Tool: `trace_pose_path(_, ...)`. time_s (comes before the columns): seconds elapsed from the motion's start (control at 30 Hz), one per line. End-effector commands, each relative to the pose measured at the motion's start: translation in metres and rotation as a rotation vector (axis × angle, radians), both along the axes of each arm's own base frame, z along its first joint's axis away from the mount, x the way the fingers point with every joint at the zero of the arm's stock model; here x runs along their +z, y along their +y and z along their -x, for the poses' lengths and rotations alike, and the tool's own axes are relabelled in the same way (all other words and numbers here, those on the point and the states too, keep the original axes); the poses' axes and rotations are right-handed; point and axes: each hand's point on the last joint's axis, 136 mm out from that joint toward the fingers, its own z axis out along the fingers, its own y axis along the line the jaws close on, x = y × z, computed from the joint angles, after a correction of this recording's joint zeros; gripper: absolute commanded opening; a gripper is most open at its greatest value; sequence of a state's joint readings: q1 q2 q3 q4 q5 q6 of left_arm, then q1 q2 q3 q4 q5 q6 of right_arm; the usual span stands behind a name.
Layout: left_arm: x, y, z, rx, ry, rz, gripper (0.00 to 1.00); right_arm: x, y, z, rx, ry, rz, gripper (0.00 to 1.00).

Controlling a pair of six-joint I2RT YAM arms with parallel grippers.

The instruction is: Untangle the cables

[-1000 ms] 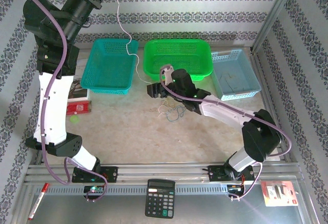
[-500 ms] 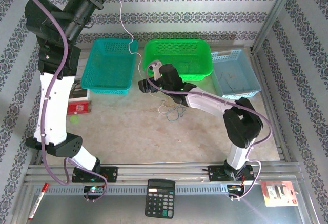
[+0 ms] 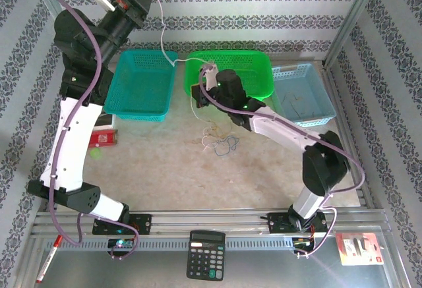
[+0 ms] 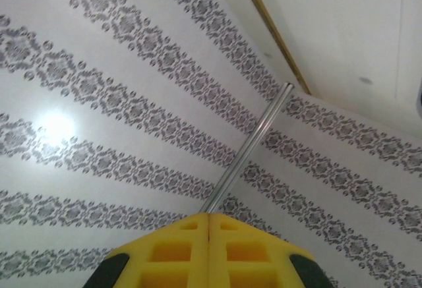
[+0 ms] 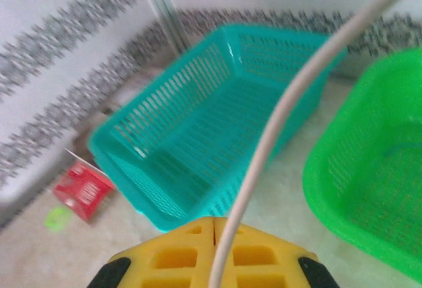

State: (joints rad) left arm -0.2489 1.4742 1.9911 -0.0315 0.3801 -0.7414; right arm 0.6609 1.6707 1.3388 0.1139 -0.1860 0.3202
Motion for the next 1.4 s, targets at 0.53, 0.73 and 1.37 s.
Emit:
trace_pose_path(0.53,-0.113,0.016,-0.004,0.142,0.144,-0.142,0.0,0.034,-0.054,-0.007,-0.068,0.064,-0.407,0.0)
trace_pose_path(0.73,-0.189,0.007,-0.009,0.104,0.255,-0.233,0.0,0.004,-0.059,-0.001,-0.056,0.116,-0.385,0.0)
trace_pose_path(1.37,-0.367,-0.076,0.022,-0.453,0.412,-0.572,0.0,0.003,-0.047,0.017,0.082,0.145,-0.377,0.0)
